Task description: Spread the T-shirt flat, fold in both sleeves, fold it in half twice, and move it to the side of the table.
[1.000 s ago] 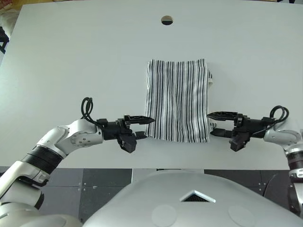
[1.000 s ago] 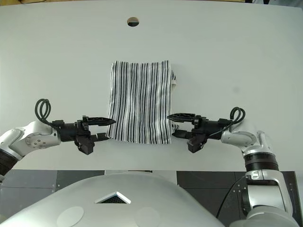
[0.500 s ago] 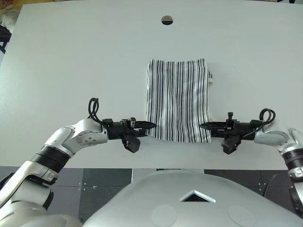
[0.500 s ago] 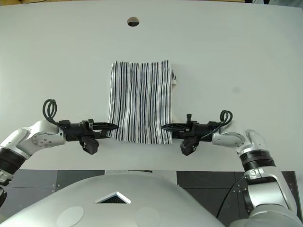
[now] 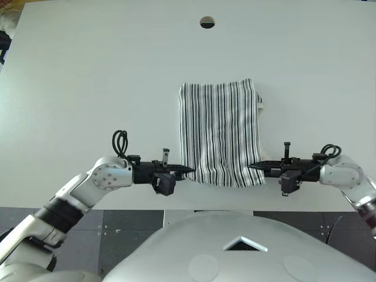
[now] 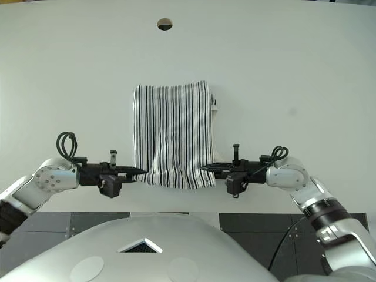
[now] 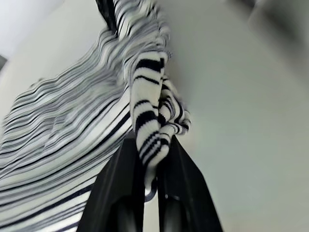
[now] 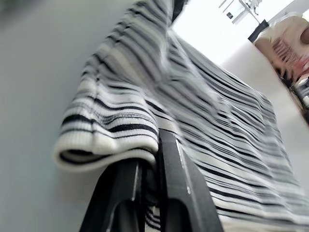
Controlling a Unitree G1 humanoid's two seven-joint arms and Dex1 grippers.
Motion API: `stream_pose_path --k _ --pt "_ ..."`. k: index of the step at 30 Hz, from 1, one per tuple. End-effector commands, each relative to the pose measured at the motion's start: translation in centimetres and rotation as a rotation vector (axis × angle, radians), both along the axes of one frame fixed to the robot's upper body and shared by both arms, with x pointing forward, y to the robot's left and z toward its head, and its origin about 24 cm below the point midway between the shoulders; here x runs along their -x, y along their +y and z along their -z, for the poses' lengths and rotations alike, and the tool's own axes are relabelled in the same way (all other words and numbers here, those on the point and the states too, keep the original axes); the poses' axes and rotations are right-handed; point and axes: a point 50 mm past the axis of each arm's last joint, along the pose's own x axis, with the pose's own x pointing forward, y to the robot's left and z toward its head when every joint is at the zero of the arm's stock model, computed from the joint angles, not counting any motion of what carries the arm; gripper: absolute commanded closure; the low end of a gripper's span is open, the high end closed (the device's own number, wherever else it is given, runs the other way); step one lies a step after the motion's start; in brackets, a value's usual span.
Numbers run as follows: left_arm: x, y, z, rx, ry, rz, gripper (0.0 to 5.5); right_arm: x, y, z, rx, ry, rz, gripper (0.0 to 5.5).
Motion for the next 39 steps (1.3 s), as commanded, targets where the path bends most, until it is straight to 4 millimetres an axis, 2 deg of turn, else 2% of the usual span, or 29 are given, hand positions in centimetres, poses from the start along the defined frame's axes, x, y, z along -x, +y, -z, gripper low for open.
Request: stream_pose_path --k 1,4,7,14,23,30,31,36,39 --pt "0.6 0.4 -3.0 0.030 0.204 0.034 5.31 0.4 -0.7 -3.0 -0.032 0.279 -0.012 5.36" --pt "0.8 0.3 -3.8 0.048 0.252 0.033 5.31 0.7 -0.8 -4.2 -0.051 0.392 -0.029 5.36" --pt "0.5 0.4 -4.2 0.059 0.257 0.021 5.31 0.6 -0.7 -4.7 -0.057 0.411 -0.033 5.36" --pt "-3.1 1.6 -4.4 0.140 0.177 -0.166 5.31 -2.5 0.5 -5.0 -0.123 0.242 0.072 5.36" --pt "-7.3 4.3 -2.3 0.159 0.120 -0.389 5.31 -7.5 1.6 -4.0 -0.132 0.085 0.242 5.36" --pt "-9.6 4.4 0.4 0.105 0.108 -0.472 5.31 -10.0 2.3 -2.0 -0.104 0.061 0.315 5.37" --pt "-10.0 4.6 0.7 0.099 0.102 -0.498 4.98 -10.5 2.3 -1.6 -0.092 0.054 0.338 4.99" --pt "-11.9 5.5 1.5 0.037 0.050 -0.630 4.24 -12.5 2.0 -0.1 -0.058 0.026 0.489 4.17" --pt "-12.9 6.3 1.8 0.004 0.041 -0.719 4.21 -13.7 1.5 0.3 -0.050 -0.004 0.603 3.82"
